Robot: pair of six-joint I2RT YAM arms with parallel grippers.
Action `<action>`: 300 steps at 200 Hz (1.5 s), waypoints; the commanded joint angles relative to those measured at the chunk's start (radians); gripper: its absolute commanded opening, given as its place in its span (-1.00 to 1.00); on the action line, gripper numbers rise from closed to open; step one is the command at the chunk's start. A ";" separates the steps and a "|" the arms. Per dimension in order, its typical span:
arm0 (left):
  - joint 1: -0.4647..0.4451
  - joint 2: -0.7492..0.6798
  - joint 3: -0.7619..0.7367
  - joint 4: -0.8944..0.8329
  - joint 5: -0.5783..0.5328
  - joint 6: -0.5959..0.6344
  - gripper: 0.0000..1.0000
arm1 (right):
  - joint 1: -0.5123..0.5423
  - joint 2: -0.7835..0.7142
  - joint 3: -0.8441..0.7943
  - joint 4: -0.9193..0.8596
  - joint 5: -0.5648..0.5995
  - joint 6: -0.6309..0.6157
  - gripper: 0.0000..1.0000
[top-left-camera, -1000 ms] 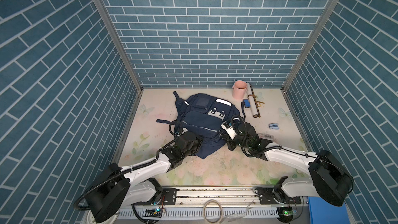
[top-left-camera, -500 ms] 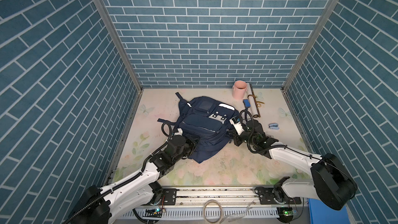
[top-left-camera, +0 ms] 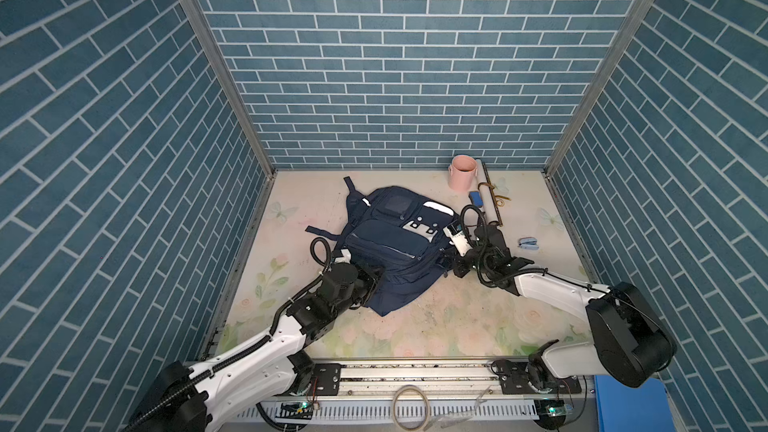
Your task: Pack the student bag
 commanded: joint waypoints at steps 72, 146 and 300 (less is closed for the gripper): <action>-0.117 0.023 0.200 -0.195 -0.174 0.214 -0.02 | -0.105 0.101 0.204 -0.091 -0.029 -0.157 -0.36; 0.000 0.102 0.395 -0.431 -0.072 0.706 0.05 | -0.105 -0.157 0.069 -0.071 -0.185 -0.143 -0.17; 0.119 0.421 0.604 -0.628 0.290 2.109 0.12 | -0.106 -0.263 -0.042 -0.072 -0.236 -0.134 -0.11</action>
